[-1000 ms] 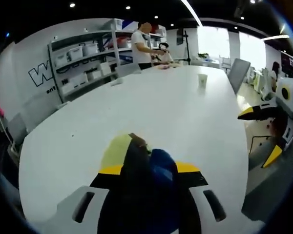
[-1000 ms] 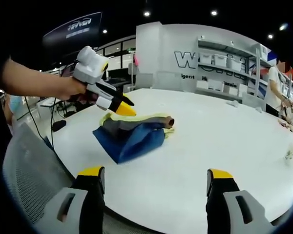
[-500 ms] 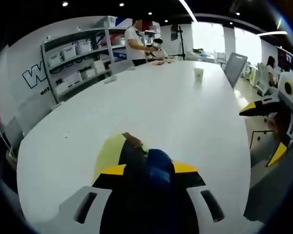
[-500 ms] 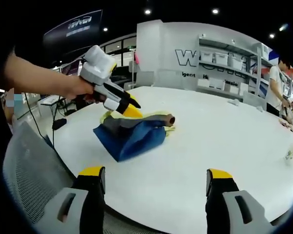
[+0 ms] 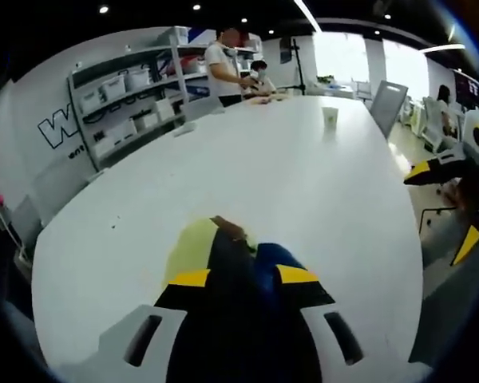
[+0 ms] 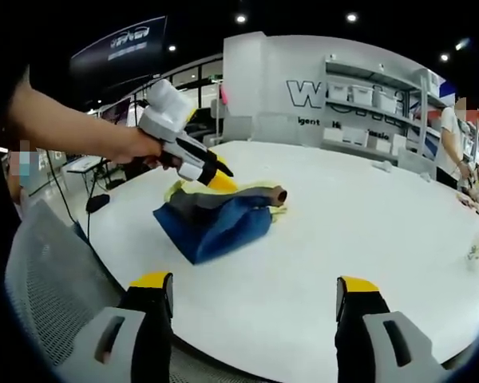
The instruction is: Fold the garment on the visible template until the final outline fits inside the template.
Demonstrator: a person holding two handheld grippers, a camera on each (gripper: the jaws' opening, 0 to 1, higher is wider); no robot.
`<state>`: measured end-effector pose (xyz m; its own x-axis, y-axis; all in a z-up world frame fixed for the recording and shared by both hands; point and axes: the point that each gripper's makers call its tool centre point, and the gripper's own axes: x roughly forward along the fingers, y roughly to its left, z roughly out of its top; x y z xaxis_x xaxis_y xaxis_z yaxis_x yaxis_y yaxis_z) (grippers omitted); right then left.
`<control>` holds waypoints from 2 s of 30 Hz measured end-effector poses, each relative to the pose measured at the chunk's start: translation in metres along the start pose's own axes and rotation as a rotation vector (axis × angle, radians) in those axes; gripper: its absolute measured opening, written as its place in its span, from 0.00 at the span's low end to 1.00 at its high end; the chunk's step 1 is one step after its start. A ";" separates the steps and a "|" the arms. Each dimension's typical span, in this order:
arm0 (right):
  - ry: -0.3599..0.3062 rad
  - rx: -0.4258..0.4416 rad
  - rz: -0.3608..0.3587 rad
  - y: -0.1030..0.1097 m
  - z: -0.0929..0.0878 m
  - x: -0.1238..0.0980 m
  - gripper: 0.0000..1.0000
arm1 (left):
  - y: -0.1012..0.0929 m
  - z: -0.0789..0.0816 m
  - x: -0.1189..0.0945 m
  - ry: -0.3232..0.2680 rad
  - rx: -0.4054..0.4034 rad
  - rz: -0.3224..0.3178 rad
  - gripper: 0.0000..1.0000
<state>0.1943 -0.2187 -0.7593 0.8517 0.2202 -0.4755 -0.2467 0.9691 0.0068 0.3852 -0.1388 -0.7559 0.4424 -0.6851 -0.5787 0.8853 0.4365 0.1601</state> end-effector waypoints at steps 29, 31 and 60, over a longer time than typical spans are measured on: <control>0.024 0.005 -0.004 -0.001 -0.003 0.000 0.81 | 0.005 0.002 0.029 -0.001 -0.001 -0.042 0.31; 0.023 0.006 -0.005 -0.001 -0.003 0.000 0.81 | 0.002 0.002 0.032 0.004 0.007 -0.053 0.29; 0.031 0.014 -0.005 0.000 -0.004 0.000 0.76 | -0.003 0.001 0.049 0.041 0.024 -0.090 0.21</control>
<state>0.1921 -0.2191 -0.7629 0.8382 0.2120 -0.5025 -0.2357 0.9717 0.0168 0.4045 -0.1739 -0.7840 0.3554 -0.6958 -0.6241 0.9245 0.3599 0.1253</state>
